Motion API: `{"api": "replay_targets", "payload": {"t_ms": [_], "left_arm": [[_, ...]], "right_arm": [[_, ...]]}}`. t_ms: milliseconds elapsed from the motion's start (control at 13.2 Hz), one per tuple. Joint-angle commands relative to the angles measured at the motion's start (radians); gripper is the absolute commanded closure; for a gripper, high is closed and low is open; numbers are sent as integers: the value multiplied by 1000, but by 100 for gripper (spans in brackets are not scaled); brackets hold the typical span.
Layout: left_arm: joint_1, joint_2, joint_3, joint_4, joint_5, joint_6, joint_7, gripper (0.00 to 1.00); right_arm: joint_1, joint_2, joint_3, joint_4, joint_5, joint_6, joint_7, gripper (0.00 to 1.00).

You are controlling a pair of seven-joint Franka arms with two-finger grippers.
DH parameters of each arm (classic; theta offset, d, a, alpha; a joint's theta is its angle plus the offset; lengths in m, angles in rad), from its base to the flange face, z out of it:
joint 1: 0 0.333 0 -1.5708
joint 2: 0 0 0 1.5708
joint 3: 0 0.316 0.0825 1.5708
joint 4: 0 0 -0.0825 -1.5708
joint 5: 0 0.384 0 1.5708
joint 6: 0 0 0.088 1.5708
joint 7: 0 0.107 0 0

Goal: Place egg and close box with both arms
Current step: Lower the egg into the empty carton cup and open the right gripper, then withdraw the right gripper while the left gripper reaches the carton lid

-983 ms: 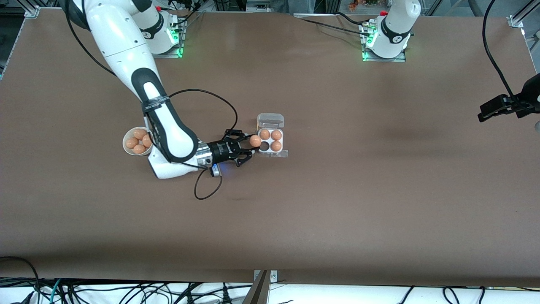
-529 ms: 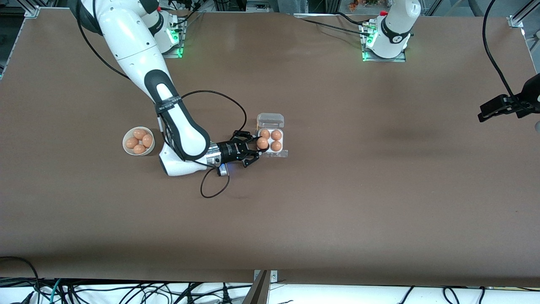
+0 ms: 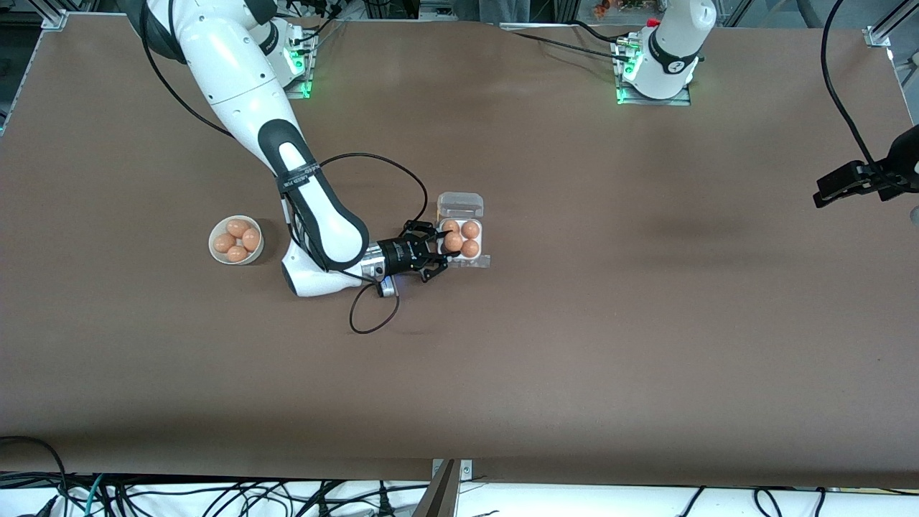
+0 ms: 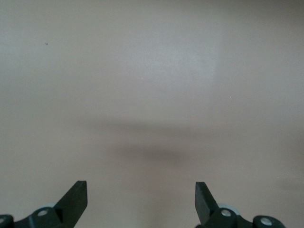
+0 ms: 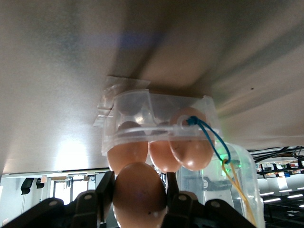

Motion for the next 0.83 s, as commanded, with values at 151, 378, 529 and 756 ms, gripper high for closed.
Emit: {"api": "replay_targets", "payload": {"t_ms": [151, 378, 529, 756], "left_arm": [[-11, 27, -67, 8, -14, -38, 3, 5], [-13, 62, -167, 9, -20, -87, -14, 23], [-13, 87, -248, 9, -20, -98, -98, 30], [-13, 122, -371, 9, -21, -101, -240, 33]], "right_arm": [[32, 25, -1, 31, 5, 21, 6, 61], [30, 31, -2, 33, 2, 18, 5, 5], [30, 31, -4, 35, -15, 18, 2, 0], [26, 30, -10, 39, -28, 15, 2, 0]]}}
